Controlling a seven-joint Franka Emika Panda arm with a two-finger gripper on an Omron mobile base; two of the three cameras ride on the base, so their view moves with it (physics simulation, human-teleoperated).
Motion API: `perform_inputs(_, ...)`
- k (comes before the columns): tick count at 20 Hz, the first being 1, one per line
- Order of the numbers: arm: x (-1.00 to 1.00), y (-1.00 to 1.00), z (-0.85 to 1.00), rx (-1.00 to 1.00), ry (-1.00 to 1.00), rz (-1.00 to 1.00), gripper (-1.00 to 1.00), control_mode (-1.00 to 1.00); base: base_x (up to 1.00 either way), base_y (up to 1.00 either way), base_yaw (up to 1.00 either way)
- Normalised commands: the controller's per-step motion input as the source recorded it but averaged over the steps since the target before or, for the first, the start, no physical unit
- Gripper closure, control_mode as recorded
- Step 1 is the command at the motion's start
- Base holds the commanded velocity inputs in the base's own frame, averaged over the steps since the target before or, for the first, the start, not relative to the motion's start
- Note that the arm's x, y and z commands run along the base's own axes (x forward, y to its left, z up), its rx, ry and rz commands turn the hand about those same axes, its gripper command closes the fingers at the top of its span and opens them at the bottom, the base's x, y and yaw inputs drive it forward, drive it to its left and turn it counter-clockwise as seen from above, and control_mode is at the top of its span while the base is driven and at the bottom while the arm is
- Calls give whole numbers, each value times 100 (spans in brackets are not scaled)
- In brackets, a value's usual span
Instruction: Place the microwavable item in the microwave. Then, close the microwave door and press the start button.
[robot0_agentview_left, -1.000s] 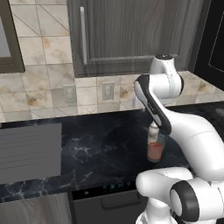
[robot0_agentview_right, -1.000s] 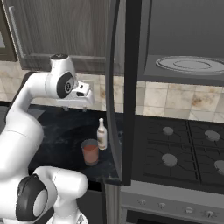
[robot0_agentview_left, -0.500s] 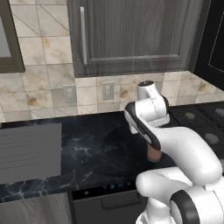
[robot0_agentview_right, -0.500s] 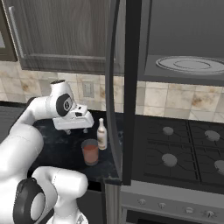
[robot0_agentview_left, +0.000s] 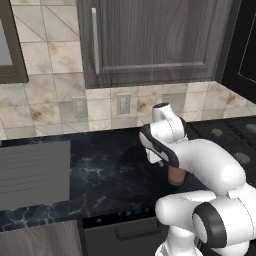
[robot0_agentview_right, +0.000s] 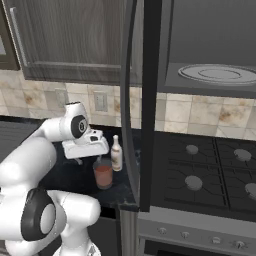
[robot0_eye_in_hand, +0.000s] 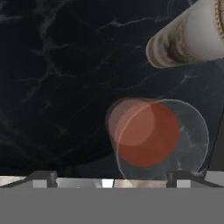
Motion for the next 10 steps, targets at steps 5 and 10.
perform_inputs(5,2,0,-39,-1,9,4,-100,-100,0,0,0)
perform_inputs(10,0,0,-29,0,3,4,-100,-100,0,0,0)
